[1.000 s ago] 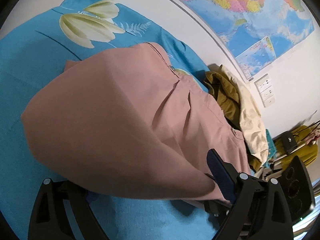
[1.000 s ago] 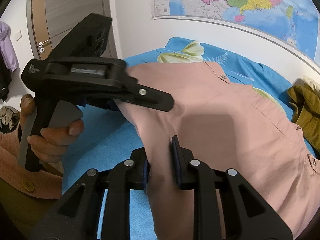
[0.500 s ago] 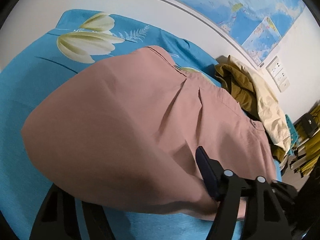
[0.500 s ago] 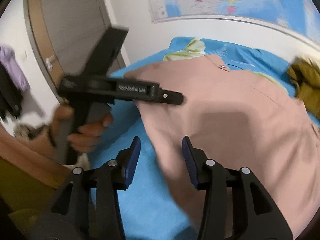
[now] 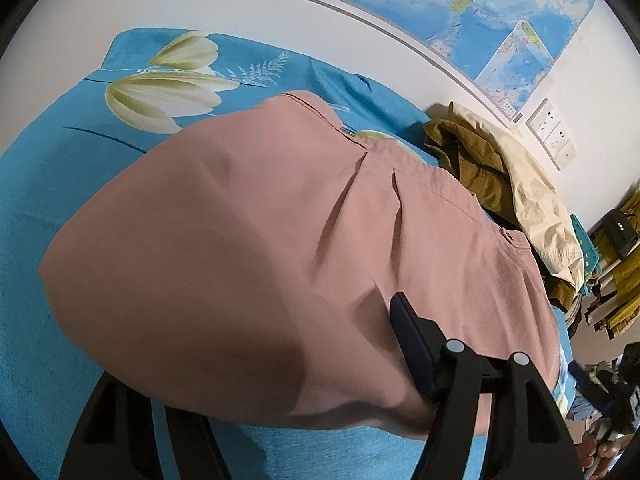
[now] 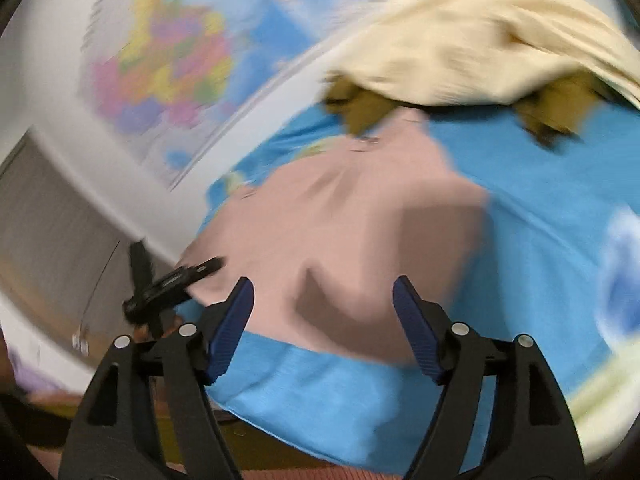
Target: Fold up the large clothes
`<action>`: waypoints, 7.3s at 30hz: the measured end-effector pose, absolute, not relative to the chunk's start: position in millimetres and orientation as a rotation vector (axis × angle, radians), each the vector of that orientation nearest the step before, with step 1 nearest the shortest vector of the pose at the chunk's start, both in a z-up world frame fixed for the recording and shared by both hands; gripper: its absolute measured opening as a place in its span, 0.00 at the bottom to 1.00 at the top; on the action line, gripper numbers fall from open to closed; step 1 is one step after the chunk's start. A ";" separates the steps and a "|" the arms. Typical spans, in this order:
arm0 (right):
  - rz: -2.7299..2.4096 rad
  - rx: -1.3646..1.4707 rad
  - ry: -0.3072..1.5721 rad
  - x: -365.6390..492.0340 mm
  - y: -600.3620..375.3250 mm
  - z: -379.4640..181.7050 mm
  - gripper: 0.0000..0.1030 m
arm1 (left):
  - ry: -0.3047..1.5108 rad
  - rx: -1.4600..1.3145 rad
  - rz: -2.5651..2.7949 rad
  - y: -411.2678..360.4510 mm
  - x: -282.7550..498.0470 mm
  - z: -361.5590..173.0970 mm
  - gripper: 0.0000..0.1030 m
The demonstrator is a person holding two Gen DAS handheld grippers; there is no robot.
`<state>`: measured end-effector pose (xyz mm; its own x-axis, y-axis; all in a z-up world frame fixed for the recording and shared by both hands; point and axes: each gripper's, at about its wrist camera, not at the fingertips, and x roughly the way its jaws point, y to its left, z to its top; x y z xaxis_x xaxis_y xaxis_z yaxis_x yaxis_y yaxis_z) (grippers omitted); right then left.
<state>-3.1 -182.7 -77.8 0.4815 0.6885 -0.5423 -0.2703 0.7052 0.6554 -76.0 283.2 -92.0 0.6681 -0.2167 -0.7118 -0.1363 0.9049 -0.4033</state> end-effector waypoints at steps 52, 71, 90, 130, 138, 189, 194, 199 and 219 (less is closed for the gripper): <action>0.577 0.623 0.833 82.2 -74.3 -118.4 0.60 | 0.852 -0.329 -0.062 261.9 -34.6 -92.2 0.84; 0.722 0.704 0.857 105.3 -75.9 -108.1 0.23 | 0.849 -0.344 -0.016 268.0 -23.3 -81.5 0.21; 1.024 0.449 0.601 167.4 57.8 61.6 0.20 | 0.618 -0.270 0.109 363.4 13.5 65.9 0.18; 1.272 0.517 1.078 246.2 233.8 -103.0 0.15 | 0.815 -0.549 0.465 640.2 34.6 -69.3 0.17; 1.203 0.323 1.126 238.3 238.4 -111.8 0.24 | 0.837 -0.535 0.541 644.7 38.6 -86.8 0.35; 1.122 -0.174 0.743 189.0 269.1 -39.9 0.45 | 0.734 -0.087 0.316 437.0 -1.9 -43.6 0.78; 1.141 -0.205 0.749 180.9 266.9 -45.2 0.45 | 0.738 -0.113 0.303 435.6 -2.1 -43.6 0.78; 1.123 -0.267 0.769 174.7 265.5 -64.8 0.44 | 0.752 -0.118 0.303 435.1 -1.7 -47.2 0.78; 1.110 -0.279 0.822 168.4 236.2 -85.7 0.47 | 0.892 -0.160 0.296 454.7 86.5 -51.4 0.68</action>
